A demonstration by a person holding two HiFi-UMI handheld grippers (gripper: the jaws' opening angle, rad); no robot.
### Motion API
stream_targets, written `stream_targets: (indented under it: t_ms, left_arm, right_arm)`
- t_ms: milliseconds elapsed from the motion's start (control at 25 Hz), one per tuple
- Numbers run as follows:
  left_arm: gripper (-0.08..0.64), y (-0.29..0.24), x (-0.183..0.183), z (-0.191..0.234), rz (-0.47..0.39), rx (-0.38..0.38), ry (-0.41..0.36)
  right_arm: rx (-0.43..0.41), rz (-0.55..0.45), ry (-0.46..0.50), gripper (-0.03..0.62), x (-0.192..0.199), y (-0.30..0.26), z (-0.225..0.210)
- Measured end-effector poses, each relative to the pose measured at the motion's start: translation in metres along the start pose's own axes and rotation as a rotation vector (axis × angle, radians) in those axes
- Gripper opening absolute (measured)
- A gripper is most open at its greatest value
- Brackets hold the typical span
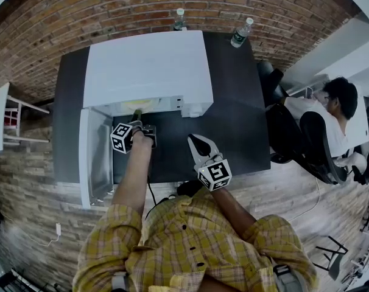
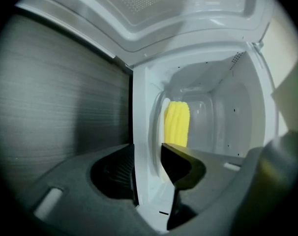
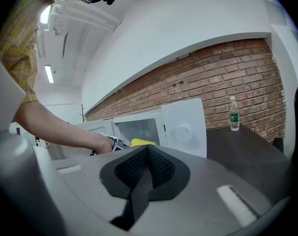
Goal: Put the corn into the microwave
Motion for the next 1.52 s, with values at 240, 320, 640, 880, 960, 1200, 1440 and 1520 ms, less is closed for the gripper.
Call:
stream_targets:
  t_ms: [240, 320, 640, 880, 960, 1200, 1440, 1520]
  left_arm:
    - [0.172, 0.003, 0.002, 0.001, 0.002, 0.034, 0.022]
    - [0.172, 0.007, 0.004, 0.000, 0.006, 0.052, 0.024]
    - [0.119, 0.027, 0.009, -0.010, 0.023, 0.142, -0.004]
    - [0.022, 0.048, 0.014, -0.016, 0.040, 0.193, -0.064]
    - [0.000, 0.057, 0.016, -0.017, 0.049, 0.207, -0.087]
    - [0.000, 0.085, 0.018, -0.018, 0.071, 0.272, -0.168]
    - [0.000, 0.114, 0.022, -0.017, 0.101, 0.346, -0.281]
    - [0.000, 0.123, 0.025, -0.016, 0.110, 0.368, -0.307]
  right_arm:
    - [0.000, -0.002, 0.002, 0.002, 0.001, 0.003, 0.002]
    - [-0.001, -0.002, 0.004, 0.002, 0.002, 0.004, 0.004]
    - [-0.002, -0.014, 0.013, 0.002, 0.003, 0.010, 0.016]
    - [-0.003, -0.027, 0.018, 0.003, 0.003, 0.019, 0.025]
    - [-0.002, -0.033, 0.020, 0.003, 0.004, 0.023, 0.029]
    - [0.011, -0.034, 0.025, 0.002, 0.007, 0.032, 0.041]
    - [0.022, -0.042, 0.041, 0.003, 0.009, 0.040, 0.055]
    - [0.023, -0.048, 0.042, 0.003, 0.010, 0.043, 0.059]
Point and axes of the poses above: the fingertips, and each gripper's own axes: y backward along the fingers, z to its left, x out of its underside, the point moved 10 cm from there along y, backward along the fingers, and after that the axes turned 10 degrees about -y, right-handed, at the moved point
